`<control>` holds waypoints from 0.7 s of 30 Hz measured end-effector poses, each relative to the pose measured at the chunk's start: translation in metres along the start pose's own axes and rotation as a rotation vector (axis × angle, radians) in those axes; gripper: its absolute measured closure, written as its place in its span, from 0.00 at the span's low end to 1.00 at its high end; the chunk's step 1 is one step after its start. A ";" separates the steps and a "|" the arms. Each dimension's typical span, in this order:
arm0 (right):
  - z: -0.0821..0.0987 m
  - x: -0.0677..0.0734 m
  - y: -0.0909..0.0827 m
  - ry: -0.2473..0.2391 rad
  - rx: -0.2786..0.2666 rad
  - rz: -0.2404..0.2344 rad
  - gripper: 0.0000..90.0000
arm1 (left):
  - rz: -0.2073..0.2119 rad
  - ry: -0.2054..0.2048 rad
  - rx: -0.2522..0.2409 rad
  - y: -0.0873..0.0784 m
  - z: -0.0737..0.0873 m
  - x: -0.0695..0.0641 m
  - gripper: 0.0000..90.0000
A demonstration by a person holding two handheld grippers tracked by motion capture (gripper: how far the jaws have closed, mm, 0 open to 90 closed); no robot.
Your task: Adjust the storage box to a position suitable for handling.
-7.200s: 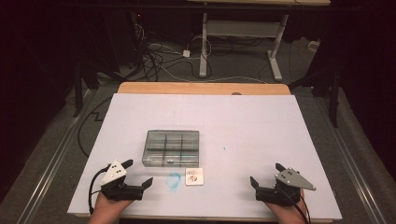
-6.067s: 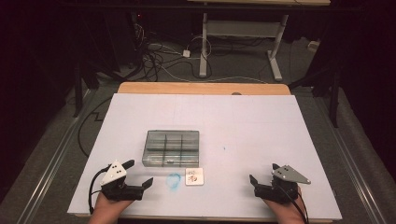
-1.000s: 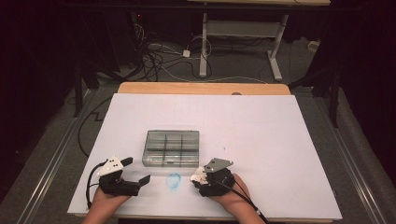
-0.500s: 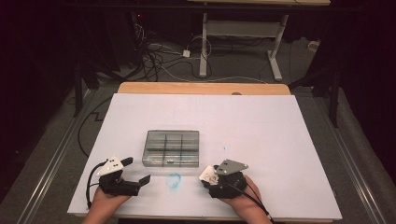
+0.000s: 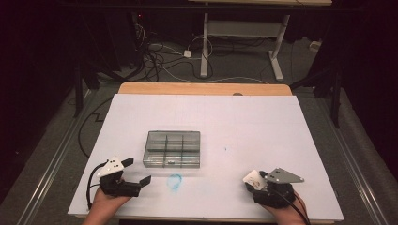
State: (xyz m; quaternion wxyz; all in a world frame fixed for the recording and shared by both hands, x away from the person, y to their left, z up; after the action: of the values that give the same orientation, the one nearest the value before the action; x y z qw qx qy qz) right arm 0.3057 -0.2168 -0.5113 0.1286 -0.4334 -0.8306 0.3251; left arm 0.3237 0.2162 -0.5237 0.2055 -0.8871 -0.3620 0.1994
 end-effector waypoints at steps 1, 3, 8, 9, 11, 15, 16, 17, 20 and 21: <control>0.004 -0.005 -0.003 0.005 0.004 0.013 0.37 | 0.000 -0.001 0.001 0.000 0.000 0.000 0.00; 0.012 -0.013 -0.007 0.015 0.016 0.042 0.37 | 0.001 -0.001 0.001 0.000 0.000 0.000 0.00; 0.017 -0.031 -0.015 0.061 0.015 0.098 0.37 | 0.001 0.003 0.003 0.000 0.000 0.000 0.00; 0.017 -0.031 -0.015 0.061 0.015 0.098 0.37 | 0.002 0.003 0.003 0.000 0.000 0.000 0.00; 0.019 -0.034 -0.015 0.071 0.022 0.105 0.37 | 0.003 0.000 0.004 0.001 0.000 0.000 0.00; 0.026 -0.039 -0.012 0.079 0.047 0.107 0.37 | 0.004 0.000 0.004 0.000 0.000 0.000 0.00; 0.027 -0.038 -0.012 0.085 0.045 0.106 0.37 | 0.003 0.003 0.004 0.000 0.000 0.000 0.00; 0.027 -0.038 -0.012 0.086 0.045 0.105 0.37 | 0.001 0.006 0.005 0.000 0.000 0.000 0.00; 0.024 -0.038 -0.013 0.085 0.024 0.100 0.31 | 0.002 0.010 0.012 0.001 0.000 0.000 0.00; 0.024 -0.038 -0.013 0.085 0.024 0.100 0.31 | 0.004 0.010 0.013 0.001 0.000 0.000 0.00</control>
State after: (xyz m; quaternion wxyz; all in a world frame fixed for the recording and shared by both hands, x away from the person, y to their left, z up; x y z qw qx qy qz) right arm 0.3081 -0.2632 -0.5179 0.1526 -0.4861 -0.7978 0.3224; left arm 0.3240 0.2152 -0.5239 0.2126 -0.8875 -0.3578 0.1978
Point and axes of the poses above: each handheld gripper's, and its own axes: y roughly forward along the jaws, z roughly out of its underside, x roughly to its left, the point moved 6 cm from there along y, roughly forward along the jaws, and after that the axes turned 2 degrees about -y, right-handed, at the moved point
